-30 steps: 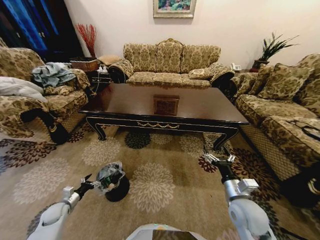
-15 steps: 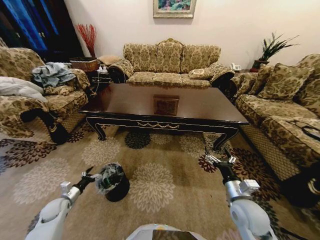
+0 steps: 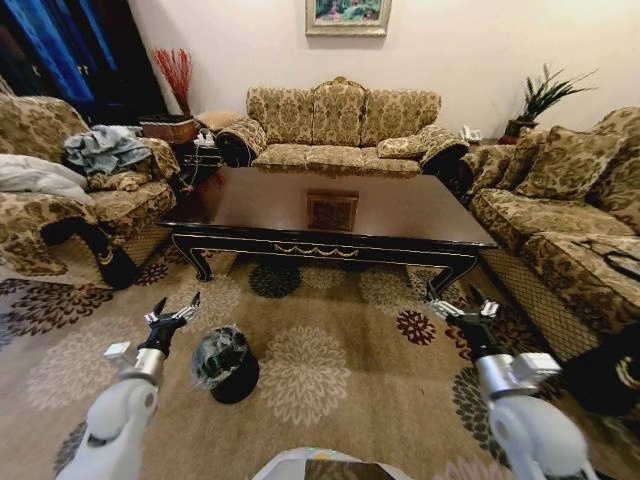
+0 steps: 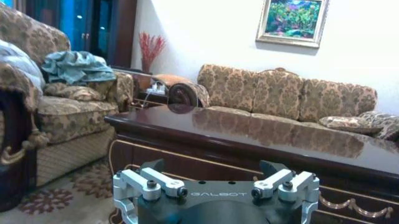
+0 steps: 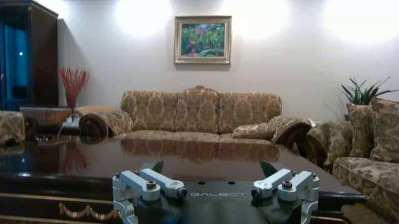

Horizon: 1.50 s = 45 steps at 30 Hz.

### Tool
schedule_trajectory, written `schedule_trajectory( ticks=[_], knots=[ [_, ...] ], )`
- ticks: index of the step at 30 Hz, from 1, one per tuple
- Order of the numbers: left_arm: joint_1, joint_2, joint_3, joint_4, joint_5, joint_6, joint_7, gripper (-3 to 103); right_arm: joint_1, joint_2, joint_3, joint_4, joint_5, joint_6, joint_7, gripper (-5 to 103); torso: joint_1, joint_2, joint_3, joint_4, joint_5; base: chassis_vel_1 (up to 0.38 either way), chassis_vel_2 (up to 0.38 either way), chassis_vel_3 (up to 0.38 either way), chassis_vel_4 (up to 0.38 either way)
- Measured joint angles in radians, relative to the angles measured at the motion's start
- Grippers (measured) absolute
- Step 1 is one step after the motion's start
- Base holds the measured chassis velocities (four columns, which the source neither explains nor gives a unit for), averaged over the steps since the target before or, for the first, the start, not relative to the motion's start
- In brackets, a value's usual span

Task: Move to the front of the table and place the trash on the table into the trash bin.

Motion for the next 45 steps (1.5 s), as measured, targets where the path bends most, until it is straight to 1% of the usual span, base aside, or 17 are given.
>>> schedule_trajectory(
  ticks=[1,3,4,5,6,8,9,11,13,17,20,21,25,31,35,45],
  knots=[
    [0.0,0.0,0.0,0.0,0.0,0.0,0.0,100,0.0,0.0,0.0,0.0,0.0,0.0,0.0,100,0.0,0.0,0.0,0.0,0.0,0.0,0.0,0.0,0.0],
    [0.036,-0.048,0.016,-0.059,0.051,-0.004,-0.01,100,-0.029,0.011,0.005,0.016,0.0,-0.002,-0.001,100,0.0,0.0,0.0,0.0,0.0001,0.0,0.0,0.0,0.0],
    [0.036,-0.048,0.016,-0.059,0.051,-0.004,-0.01,100,-0.029,0.011,0.005,0.016,0.0,-0.002,-0.001,100,0.0,0.0,0.0,0.0,0.0001,0.0,0.0,0.0,0.0],
    [0.044,-0.063,0.022,-0.075,0.064,-0.008,-0.01,100,-0.034,0.015,0.004,0.02,0.001,-0.002,-0.001,100,0.0,0.0,0.0,-0.0001,0.0002,0.0,0.0,0.0,0.0],
    [0.056,-0.096,0.032,-0.1,0.085,-0.014,-0.01,100,-0.04,0.024,-0.006,0.031,0.001,-0.002,0.004,100,0.0,0.0,0.0,-0.0001,0.0002,0.0,0.0,0.0,0.0],
    [0.064,-0.13,0.045,-0.12,0.107,-0.018,-0.01,100,-0.043,0.031,-0.019,0.04,0.001,-0.003,0.011,100,0.0,0.0,0.0,0.0,0.0001,0.0,0.0,0.0,0.0],
    [0.064,-0.13,0.045,-0.12,0.107,-0.018,-0.01,100,-0.043,0.031,-0.019,0.04,0.001,-0.003,0.011,100,0.0,0.0,0.0,0.0,0.0001,0.0,0.0,0.0,0.0],
    [0.073,-0.185,0.072,-0.14,0.152,-0.031,-0.006,100,-0.04,0.037,-0.034,0.054,0.002,-0.01,0.024,100,0.0,0.0,0.0,0.0,0.0,0.0,0.0,0.0,0.0],
    [0.077,-0.216,0.09,-0.155,0.184,-0.035,-0.002,100,-0.027,0.038,-0.035,0.062,0.022,-0.015,0.035,100,0.0,0.0,0.0,0.0,0.0002,0.0,0.0,0.0,0.0],
    [0.077,-0.235,0.106,-0.162,0.209,-0.036,0.001,100,-0.014,0.035,-0.032,0.065,0.046,-0.014,0.044,100,0.0,0.0,0.0,0.0,0.0002,0.0,0.0,0.0,0.0],
    [0.071,-0.261,0.132,-0.168,0.251,-0.035,0.004,100,-0.004,0.021,-0.032,0.064,0.055,-0.011,0.052,100,0.0,0.0,0.0,0.0,0.0002,0.0,0.0,0.0,0.0],
    [0.071,-0.261,0.132,-0.168,0.251,-0.035,0.004,100,-0.004,0.021,-0.032,0.064,0.055,-0.011,0.052,100,0.0,0.0,0.0,0.0,0.0002,0.0,0.0,0.0,0.0],
    [0.063,-0.287,0.165,-0.172,0.297,-0.023,0.003,100,0.0,0.003,-0.032,0.056,0.065,0.004,0.053,100,0.0,0.0,0.0,0.0,0.0,0.0,0.0,0.0,0.0],
    [0.068,-0.291,0.199,-0.177,0.328,-0.023,-0.016,100,-0.005,-0.013,-0.019,0.056,0.077,0.004,0.057,100,0.0,0.0,0.0,0.0,-0.0001,0.0,0.0,0.0,0.0],
    [0.073,-0.29,0.215,-0.181,0.334,-0.025,-0.031,100,-0.012,-0.021,-0.015,0.056,0.078,0.003,0.056,100,0.0,0.0,0.0,0.0,-0.0001,0.0,0.0,0.0,0.0],
    [0.07,-0.283,0.21,-0.175,0.315,-0.054,-0.034,100,-0.003,-0.01,-0.022,0.059,0.062,-0.017,0.058,100,0.0,0.0,0.0,-0.0001,-0.0002,0.0,0.0,0.0,0.0]
  ],
)
